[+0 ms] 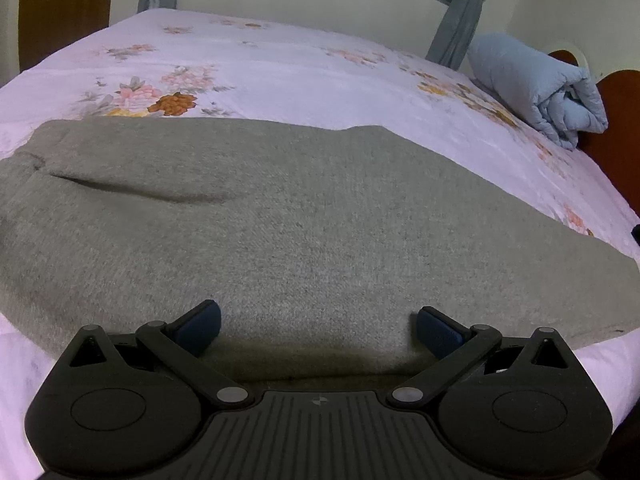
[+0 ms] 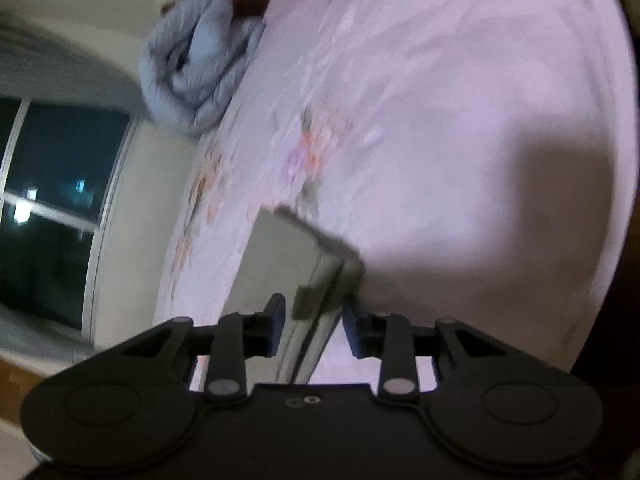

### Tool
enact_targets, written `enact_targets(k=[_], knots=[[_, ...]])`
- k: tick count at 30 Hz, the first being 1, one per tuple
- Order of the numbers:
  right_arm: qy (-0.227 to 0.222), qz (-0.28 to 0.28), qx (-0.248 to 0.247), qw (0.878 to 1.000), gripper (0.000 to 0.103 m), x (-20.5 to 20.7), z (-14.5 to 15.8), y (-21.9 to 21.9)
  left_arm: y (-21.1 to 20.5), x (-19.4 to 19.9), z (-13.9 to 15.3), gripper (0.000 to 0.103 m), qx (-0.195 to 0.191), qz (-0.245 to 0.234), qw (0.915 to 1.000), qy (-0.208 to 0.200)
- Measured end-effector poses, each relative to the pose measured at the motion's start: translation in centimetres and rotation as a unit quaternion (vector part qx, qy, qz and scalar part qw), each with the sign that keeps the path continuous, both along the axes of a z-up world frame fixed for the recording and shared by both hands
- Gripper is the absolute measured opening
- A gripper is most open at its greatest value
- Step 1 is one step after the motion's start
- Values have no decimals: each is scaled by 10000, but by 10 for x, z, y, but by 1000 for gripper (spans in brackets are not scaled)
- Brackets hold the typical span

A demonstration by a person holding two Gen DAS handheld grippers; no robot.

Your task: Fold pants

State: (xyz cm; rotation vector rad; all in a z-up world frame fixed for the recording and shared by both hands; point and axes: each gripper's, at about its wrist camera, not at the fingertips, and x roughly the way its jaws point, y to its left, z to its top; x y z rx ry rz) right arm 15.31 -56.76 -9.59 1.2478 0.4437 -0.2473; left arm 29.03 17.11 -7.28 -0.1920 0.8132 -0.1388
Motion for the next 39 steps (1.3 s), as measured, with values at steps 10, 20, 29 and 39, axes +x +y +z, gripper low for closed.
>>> enact_targets(k=[10, 20, 29, 39], knots=[[262, 187, 334, 9989, 24, 22, -9, -1, 0, 2, 0, 103, 76, -44, 10000, 23], [-1096, 844, -1707, 9756, 7, 17, 73, 15, 1, -2, -1, 103, 13, -53, 10000, -76], [-116, 579, -652, 9961, 7, 21, -24, -3, 1, -4, -1, 103, 22, -55, 9999, -140], [52, 685, -575, 9960, 8, 28, -18, -11, 1, -22, 7, 103, 72, 269, 9981, -557]])
